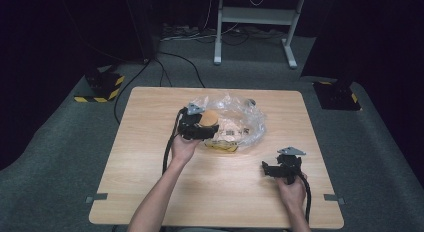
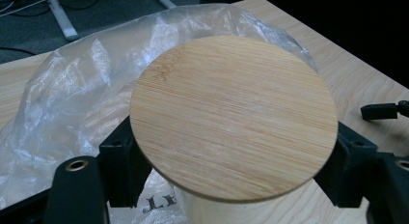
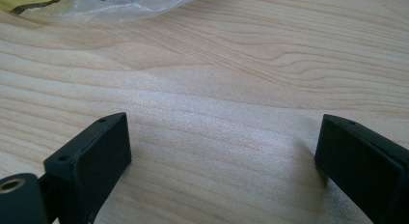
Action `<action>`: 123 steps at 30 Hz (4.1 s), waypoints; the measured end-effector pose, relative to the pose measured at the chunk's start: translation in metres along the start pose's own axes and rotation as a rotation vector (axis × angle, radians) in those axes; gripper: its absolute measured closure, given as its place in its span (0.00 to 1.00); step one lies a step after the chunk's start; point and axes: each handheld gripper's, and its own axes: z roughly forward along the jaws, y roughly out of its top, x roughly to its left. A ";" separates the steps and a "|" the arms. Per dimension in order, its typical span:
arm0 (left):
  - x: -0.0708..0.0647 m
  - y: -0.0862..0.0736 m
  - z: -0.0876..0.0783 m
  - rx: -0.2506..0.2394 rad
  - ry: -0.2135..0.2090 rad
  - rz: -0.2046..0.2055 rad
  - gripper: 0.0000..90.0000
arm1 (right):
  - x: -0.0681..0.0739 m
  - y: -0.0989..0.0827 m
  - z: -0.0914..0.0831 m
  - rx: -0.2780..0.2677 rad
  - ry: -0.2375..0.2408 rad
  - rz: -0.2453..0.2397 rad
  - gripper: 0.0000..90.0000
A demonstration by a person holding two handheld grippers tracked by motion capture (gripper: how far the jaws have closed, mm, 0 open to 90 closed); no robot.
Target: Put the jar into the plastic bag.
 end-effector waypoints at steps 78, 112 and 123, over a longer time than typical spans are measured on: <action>0.035 -0.026 0.077 0.037 0.154 0.019 0.28 | 0.000 0.000 0.000 0.000 0.000 0.000 0.06; 0.037 -0.040 0.091 0.062 0.171 0.012 0.28 | 0.000 0.000 0.000 0.000 0.000 -0.001 0.06; 0.037 -0.046 0.087 0.045 0.163 0.037 0.28 | 0.000 0.000 0.000 0.000 0.000 -0.001 0.06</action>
